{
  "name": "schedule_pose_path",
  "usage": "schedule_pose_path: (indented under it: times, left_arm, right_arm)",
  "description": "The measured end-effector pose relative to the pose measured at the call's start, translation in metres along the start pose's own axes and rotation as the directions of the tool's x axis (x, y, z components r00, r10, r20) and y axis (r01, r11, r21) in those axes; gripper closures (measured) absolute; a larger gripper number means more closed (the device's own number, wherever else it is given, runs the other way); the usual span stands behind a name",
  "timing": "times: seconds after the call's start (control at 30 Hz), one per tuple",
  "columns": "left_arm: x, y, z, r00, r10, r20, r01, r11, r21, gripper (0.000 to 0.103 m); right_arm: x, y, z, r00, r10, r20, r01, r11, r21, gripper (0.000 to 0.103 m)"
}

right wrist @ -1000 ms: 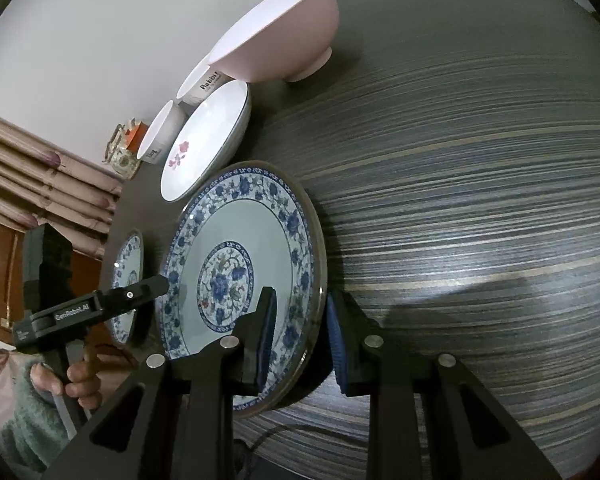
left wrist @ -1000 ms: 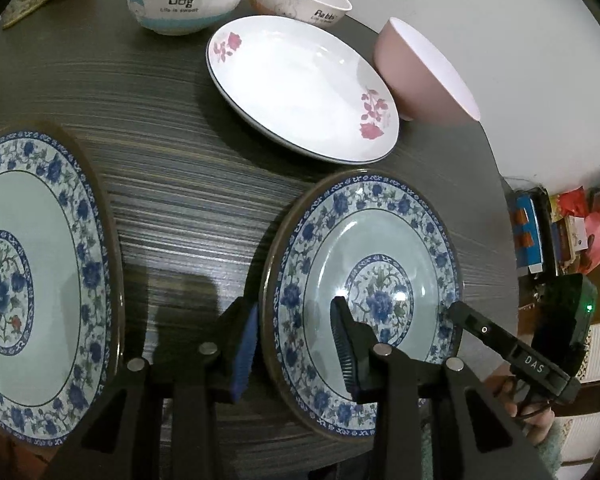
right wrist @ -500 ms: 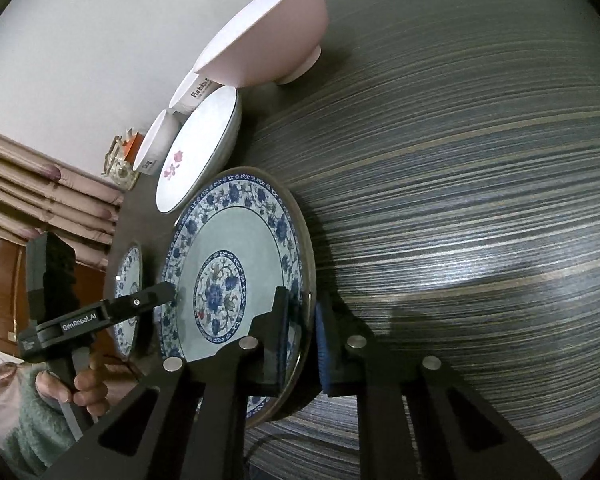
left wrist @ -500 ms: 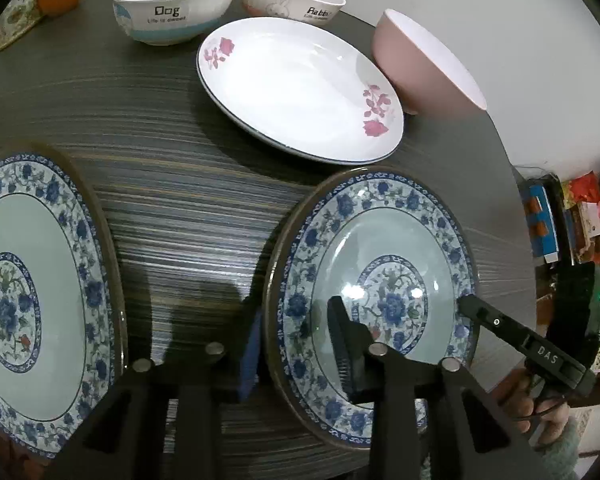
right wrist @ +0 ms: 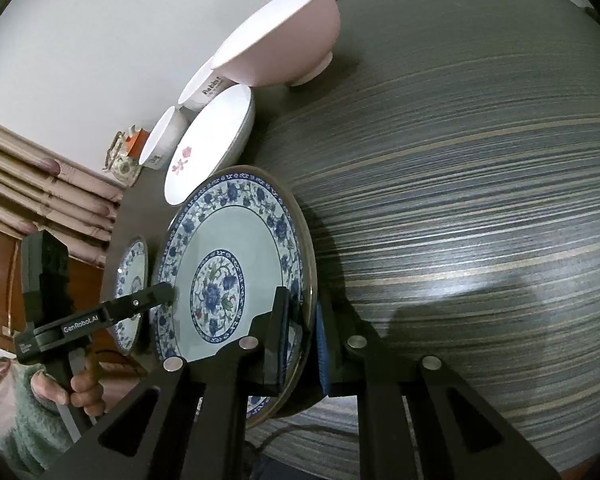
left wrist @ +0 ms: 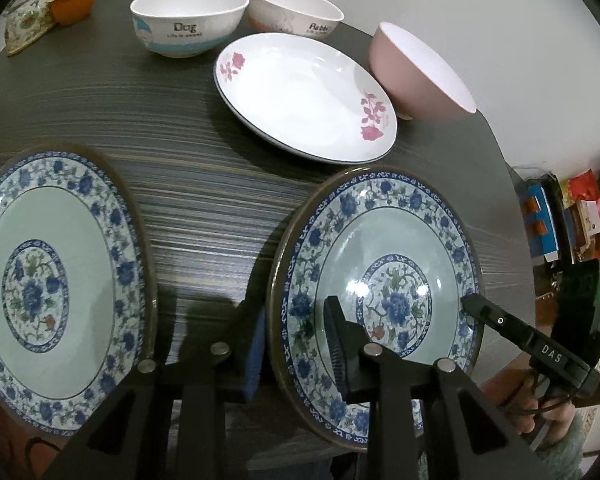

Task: Organize plates and bowls

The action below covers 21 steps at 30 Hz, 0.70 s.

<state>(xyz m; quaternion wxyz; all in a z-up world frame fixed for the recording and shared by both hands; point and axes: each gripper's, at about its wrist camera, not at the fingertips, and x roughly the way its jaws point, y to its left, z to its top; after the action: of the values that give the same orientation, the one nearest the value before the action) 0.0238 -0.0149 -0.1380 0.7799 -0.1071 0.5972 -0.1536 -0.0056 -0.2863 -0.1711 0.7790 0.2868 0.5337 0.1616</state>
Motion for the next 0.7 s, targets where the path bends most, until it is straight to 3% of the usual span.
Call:
schedule_pose_path:
  times: [0.7]
  left_arm:
    - [-0.053, 0.047, 0.006, 0.993, 0.039, 0.109, -0.029, 0.995, -0.098, 0.075]
  right_arm:
    - [0.012, 0.067, 0.003, 0.999, 0.046, -0.007, -0.047, 0.994, -0.100, 0.090]
